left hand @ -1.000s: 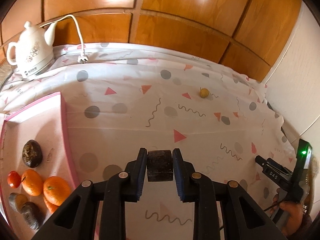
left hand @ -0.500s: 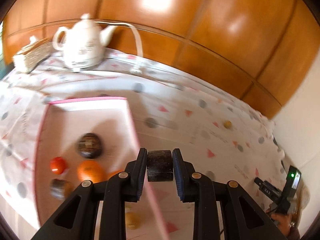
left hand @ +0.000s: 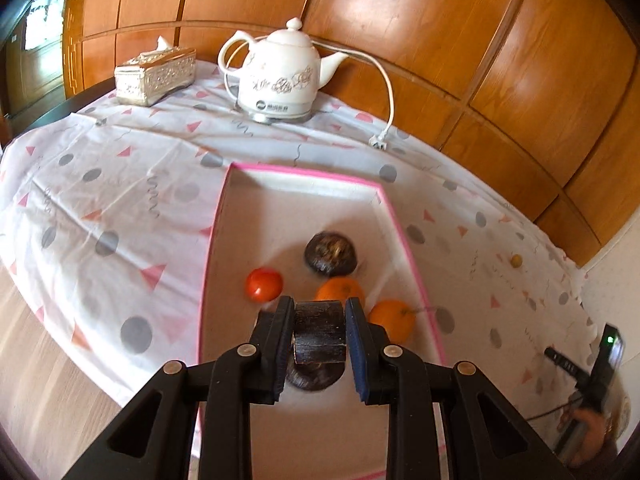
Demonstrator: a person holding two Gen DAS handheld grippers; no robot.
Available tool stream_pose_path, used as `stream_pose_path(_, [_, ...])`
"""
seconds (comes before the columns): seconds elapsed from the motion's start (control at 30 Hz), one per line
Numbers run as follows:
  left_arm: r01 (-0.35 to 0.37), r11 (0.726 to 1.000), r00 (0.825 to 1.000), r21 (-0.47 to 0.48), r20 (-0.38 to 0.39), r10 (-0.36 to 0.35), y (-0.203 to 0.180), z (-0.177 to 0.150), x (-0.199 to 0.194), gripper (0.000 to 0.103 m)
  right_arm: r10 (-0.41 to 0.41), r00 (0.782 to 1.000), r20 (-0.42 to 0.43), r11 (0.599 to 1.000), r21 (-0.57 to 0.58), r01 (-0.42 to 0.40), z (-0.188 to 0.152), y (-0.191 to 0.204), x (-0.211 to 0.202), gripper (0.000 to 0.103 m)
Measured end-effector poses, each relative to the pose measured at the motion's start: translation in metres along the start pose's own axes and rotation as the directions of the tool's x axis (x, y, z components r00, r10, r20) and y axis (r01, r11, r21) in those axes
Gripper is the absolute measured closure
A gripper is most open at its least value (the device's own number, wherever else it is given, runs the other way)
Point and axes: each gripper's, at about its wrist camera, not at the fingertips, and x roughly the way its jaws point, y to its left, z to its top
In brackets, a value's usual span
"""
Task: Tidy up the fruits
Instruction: 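Carry the dark slice with the left tool into the tray and open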
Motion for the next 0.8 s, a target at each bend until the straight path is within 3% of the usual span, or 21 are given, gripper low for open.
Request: stream_pose_path(0.8, [-0.015,1.000,1.000,-0.026,-0.023,0.015,0.017,-0.022,0.001,0.075,0.051,0.999,-0.008,0.996,-0.078,-0.052,0.035,0.041,0.011,0.041])
